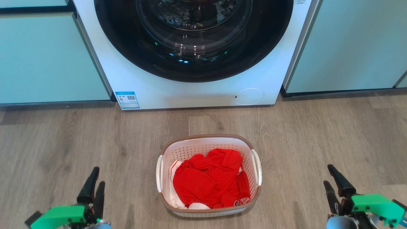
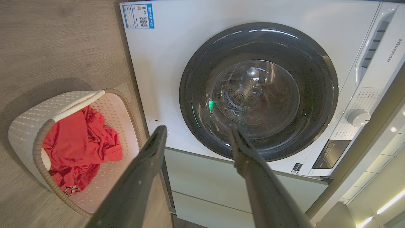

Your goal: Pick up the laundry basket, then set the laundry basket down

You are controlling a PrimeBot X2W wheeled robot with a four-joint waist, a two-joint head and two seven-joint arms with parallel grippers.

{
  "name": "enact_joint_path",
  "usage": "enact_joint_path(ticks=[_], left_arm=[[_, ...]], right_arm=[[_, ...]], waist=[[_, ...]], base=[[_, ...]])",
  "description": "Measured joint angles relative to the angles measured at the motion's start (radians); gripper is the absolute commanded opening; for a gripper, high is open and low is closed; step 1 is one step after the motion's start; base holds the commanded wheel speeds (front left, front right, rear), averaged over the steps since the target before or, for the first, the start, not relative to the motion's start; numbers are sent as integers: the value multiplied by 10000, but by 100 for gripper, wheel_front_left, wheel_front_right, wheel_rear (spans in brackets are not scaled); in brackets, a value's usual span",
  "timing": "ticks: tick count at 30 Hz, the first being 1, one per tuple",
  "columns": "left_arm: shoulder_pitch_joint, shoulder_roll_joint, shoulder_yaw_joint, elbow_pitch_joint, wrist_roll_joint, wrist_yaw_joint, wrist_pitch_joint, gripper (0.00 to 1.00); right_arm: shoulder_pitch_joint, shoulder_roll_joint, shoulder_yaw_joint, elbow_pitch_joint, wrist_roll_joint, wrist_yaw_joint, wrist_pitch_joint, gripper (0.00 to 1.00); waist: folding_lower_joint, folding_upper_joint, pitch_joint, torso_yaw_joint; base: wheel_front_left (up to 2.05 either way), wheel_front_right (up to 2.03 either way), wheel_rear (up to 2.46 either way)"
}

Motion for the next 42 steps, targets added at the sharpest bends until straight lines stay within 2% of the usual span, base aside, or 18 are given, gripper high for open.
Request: enact_joint_path(ticks=[14, 21, 42], left_arm=[[-13, -6, -117, -479, 683, 92, -364, 100], [-13, -6, -255, -807, 1392, 211, -560, 100], [-12, -6, -934, -1691, 5058, 585, -1183, 100]], right_arm=[[-8, 0, 205, -165, -828, 0, -345, 100], [-10, 0, 313, -454, -1835, 0, -554, 100], [-9, -2, 965, -1296, -5068, 0, -1152, 100]], waist=[[0, 0, -11, -9], [0, 0, -17, -12], [0, 0, -96, 9]], base=[[0, 0, 0], [0, 0, 0], [0, 0, 0]])
